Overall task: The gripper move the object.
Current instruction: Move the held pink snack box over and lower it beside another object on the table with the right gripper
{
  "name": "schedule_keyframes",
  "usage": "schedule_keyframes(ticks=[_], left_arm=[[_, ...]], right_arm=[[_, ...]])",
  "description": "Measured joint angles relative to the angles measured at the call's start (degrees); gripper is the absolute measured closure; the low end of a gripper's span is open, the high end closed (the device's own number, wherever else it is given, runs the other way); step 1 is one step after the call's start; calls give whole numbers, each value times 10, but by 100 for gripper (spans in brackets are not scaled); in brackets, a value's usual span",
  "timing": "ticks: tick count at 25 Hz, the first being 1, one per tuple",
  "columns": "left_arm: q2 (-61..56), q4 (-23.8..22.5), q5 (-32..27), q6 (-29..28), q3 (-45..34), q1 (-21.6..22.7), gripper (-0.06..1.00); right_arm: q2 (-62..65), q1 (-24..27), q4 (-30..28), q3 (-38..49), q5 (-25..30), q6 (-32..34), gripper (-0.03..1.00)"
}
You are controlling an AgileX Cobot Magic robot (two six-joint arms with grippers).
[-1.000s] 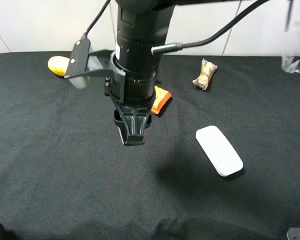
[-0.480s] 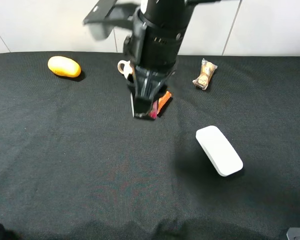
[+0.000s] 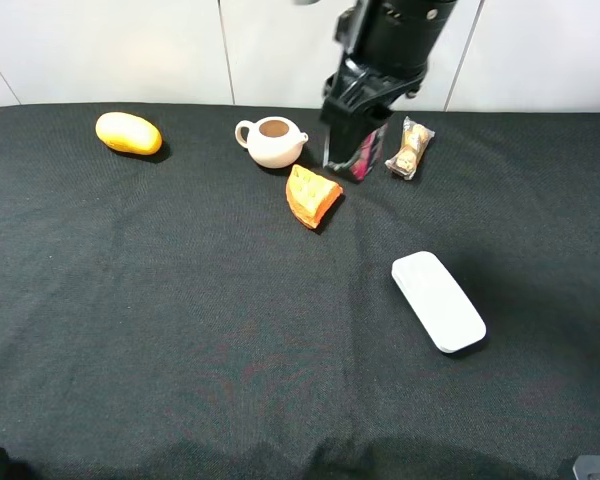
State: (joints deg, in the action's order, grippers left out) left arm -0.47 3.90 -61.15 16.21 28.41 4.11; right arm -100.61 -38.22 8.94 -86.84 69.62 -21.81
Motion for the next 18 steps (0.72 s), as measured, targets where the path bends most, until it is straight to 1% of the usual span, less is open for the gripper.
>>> schedule_keyframes(ticks=[9,18], left_arm=[[0,0,0,0,0,0,-5],[0,0,0,0,0,0,-5]], right_arm=[[0,78,-55,0,-45,76,63],[-9,143,-58,0,-80,101,63]])
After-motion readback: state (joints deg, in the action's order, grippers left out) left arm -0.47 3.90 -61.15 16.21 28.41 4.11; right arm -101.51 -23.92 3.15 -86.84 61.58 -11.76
